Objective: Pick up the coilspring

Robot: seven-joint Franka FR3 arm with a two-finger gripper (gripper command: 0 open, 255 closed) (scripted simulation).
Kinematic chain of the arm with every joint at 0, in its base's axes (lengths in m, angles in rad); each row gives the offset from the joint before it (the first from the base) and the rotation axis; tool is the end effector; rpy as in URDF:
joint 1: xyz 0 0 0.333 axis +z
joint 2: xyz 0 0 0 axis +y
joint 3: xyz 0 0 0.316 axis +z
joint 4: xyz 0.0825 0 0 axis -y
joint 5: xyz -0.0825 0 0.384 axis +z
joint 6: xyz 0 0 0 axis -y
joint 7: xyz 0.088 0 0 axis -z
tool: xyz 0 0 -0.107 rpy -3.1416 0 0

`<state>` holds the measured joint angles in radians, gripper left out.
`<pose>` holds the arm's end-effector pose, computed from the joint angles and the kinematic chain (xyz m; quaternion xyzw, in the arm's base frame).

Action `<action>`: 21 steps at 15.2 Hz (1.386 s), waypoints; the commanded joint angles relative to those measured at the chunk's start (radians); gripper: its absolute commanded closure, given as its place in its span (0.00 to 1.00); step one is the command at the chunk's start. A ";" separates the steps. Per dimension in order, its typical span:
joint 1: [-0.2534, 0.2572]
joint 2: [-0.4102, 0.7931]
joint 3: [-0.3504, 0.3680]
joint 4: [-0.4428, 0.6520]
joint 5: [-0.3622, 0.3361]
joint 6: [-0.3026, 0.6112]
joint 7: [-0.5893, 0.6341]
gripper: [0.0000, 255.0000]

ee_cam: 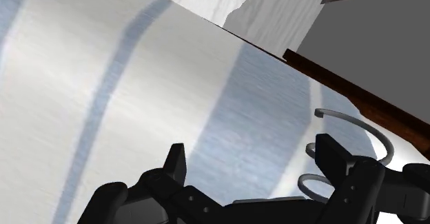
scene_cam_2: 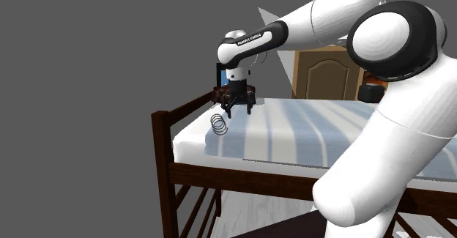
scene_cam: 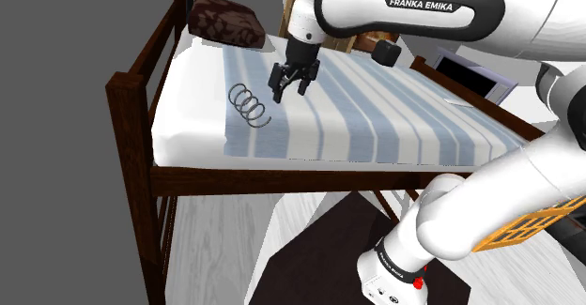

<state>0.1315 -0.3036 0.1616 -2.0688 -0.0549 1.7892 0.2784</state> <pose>0.4476 0.1380 0.5595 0.9986 0.0096 0.0238 0.0461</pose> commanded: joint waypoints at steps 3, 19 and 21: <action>0.022 0.136 0.044 0.121 -0.017 0.021 0.031 0.00; 0.045 0.253 0.077 0.136 -0.046 0.124 0.068 1.00; 0.045 0.253 0.077 0.136 -0.046 0.124 0.068 1.00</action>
<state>0.1765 -0.0507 0.2384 -1.9329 -0.1008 1.9128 0.3466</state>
